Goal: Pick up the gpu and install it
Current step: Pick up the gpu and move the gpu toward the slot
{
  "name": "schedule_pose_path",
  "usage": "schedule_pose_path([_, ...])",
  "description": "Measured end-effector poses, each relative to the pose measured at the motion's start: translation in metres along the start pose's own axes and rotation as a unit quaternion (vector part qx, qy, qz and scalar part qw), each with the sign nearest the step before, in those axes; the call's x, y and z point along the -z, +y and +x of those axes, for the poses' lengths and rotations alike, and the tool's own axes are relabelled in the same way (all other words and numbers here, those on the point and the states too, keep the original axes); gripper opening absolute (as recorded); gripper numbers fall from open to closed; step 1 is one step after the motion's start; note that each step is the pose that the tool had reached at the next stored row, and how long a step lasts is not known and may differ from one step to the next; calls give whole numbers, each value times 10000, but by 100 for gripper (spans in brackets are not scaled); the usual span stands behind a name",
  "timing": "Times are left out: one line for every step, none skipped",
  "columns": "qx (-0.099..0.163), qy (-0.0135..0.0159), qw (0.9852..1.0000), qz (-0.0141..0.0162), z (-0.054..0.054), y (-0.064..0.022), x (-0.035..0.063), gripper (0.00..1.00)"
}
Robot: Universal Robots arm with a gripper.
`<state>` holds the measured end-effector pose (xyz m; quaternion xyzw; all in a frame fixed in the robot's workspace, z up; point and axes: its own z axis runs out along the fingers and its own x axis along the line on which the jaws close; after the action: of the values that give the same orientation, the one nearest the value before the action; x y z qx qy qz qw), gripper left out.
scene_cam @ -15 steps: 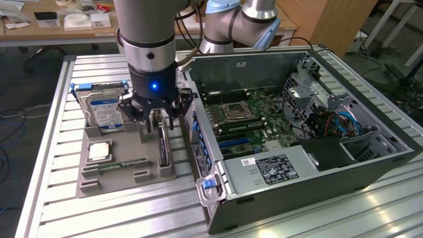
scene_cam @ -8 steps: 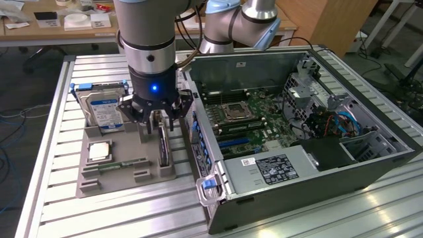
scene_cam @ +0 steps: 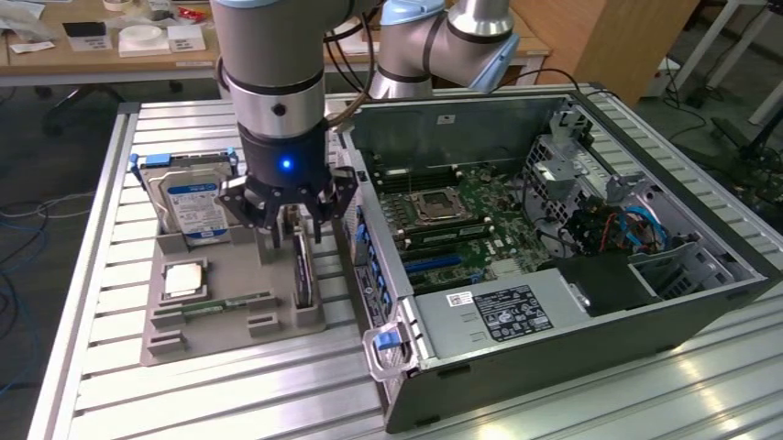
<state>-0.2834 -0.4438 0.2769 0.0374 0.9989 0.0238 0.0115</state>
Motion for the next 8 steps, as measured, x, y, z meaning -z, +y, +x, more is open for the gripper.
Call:
schedule_pose_path([0, 0, 10000, -1, 0, 0, -6, 53])
schedule_pose_path([0, 0, 10000, 0, 0, -1, -12, 53])
schedule_pose_path([0, 0, 10000, 0, 0, -1, -18, 53])
schedule_pose_path([0, 0, 10000, 0, 0, -1, -25, 53])
schedule_pose_path([0, 0, 10000, 0, 1, -2, -33, 53])
schedule_pose_path([0, 0, 10000, 0, 1, -2, -41, 53])
schedule_pose_path([0, 0, 10000, 0, 1, -2, -49, 53])
schedule_pose_path([0, 0, 10000, 0, 1, -3, -59, 53])
